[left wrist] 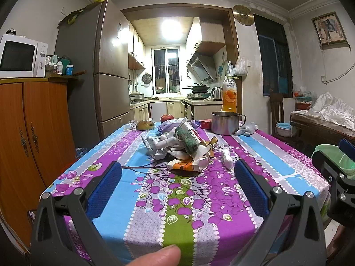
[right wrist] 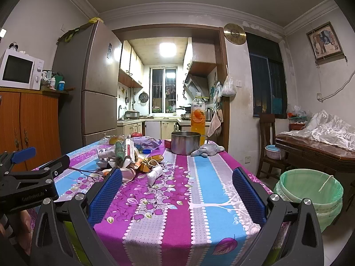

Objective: Collect trash

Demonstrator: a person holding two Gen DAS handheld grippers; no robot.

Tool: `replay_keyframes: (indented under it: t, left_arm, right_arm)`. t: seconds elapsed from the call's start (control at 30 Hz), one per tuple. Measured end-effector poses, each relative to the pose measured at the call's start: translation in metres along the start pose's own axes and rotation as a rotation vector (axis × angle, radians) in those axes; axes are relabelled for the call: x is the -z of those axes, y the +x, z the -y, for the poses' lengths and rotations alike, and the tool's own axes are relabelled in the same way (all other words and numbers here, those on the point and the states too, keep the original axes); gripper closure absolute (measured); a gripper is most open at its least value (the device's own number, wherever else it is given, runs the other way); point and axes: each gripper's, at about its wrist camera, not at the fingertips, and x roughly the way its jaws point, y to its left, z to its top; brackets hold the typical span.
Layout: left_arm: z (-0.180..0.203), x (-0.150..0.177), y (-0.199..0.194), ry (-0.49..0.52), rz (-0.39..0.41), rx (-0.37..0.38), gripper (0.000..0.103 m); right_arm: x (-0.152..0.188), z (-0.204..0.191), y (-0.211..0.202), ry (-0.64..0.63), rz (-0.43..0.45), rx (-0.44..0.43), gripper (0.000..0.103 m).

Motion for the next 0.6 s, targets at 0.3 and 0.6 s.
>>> replay_keyframes:
  t: [0.3,0.6]
  left_arm:
    - [0.002,0.005,0.004,0.002,-0.004,0.003,0.005]
    - [-0.028,-0.003,0.047,-0.01,-0.105,-0.03,0.005]
  right_arm:
    - [0.002,0.0,0.003,-0.001,-0.006,0.0,0.004]
    - [-0.009,-0.004,0.039,-0.01,-0.082,-0.068,0.004]
